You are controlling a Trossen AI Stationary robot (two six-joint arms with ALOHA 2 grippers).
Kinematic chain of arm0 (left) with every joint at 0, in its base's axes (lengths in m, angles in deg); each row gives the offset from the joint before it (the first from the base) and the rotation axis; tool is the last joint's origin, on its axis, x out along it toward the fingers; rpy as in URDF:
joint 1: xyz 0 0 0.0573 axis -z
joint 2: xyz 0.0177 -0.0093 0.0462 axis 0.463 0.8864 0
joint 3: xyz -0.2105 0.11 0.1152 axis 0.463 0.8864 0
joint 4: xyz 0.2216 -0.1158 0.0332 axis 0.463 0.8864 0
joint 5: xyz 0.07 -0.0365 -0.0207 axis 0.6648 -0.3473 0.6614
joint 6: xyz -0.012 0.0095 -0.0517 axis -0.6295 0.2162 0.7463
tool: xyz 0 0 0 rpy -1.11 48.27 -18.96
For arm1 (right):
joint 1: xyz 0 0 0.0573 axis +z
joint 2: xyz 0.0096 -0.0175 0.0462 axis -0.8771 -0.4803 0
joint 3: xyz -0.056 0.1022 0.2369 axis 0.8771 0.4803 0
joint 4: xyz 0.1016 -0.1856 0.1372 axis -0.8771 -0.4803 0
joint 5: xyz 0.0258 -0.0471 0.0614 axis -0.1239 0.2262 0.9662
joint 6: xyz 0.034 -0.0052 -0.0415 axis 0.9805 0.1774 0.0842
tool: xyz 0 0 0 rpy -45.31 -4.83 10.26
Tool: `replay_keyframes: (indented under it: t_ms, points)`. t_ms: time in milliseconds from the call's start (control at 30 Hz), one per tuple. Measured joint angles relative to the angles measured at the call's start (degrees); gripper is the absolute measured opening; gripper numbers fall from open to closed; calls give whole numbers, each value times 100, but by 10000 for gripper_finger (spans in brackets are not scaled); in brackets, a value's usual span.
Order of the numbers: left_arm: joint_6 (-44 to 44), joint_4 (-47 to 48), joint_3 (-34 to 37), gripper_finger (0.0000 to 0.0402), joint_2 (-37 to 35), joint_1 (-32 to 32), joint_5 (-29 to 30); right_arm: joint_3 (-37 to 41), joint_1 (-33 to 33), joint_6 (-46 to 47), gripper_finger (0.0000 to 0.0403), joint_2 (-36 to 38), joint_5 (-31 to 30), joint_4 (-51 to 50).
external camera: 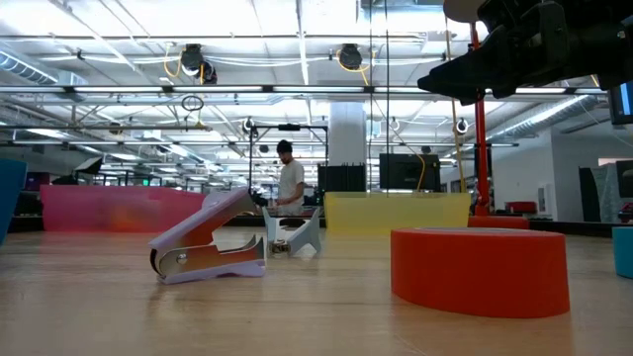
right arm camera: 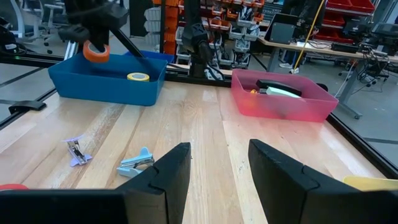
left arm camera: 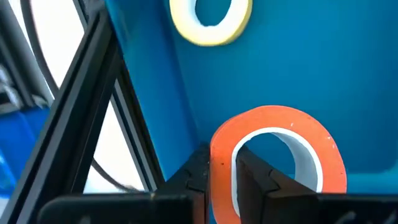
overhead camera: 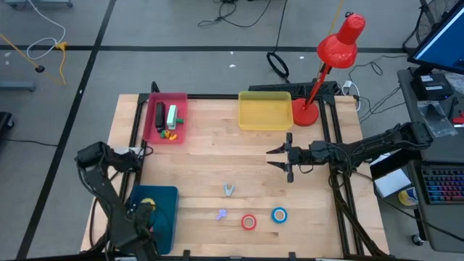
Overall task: Pick and place Stapler, Stapler remover, tape
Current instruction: Put the orange tape into the blue bin
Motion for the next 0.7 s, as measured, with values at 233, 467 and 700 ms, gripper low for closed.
replay_keyframes:
  t_ms: [233,467,700]
  points:
    - [-1062,162,0,40,577,-4,-37,0,0,9,155,-2,0,1]
    - [-1532,166,0,40,780,3,-30,2,2,90,155,-1,-1,6]
    - [-1871,167,5,40,782,66,260,2,0,170,155,0,0,74]
